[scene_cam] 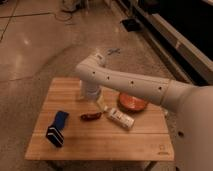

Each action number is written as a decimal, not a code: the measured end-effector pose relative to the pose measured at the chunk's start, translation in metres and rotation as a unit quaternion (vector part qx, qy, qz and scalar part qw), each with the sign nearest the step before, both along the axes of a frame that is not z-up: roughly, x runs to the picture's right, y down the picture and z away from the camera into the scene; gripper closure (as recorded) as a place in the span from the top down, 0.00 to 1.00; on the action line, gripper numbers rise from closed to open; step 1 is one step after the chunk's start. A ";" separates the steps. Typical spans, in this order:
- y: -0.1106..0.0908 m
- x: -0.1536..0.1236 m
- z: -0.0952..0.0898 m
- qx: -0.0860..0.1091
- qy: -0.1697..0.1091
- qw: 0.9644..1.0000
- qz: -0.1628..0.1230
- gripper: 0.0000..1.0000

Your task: Knock the eraser over

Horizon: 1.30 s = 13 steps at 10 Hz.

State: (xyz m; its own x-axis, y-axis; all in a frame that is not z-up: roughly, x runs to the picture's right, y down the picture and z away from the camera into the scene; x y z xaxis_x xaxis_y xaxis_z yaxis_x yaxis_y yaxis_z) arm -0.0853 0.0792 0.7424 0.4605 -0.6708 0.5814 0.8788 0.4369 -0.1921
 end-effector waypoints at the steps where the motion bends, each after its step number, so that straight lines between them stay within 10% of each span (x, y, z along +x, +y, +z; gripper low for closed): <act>1: 0.010 -0.006 -0.003 -0.005 -0.013 1.000 -0.004 0.80; 13: 0.109 -0.037 -0.014 -0.053 -0.088 0.993 -0.065 0.80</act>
State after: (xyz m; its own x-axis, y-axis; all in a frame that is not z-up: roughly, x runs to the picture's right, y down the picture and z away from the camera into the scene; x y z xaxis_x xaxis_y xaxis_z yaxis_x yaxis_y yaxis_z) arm -0.1224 0.1881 0.7284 0.2581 -0.6490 0.7156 0.9507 0.3024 -0.0687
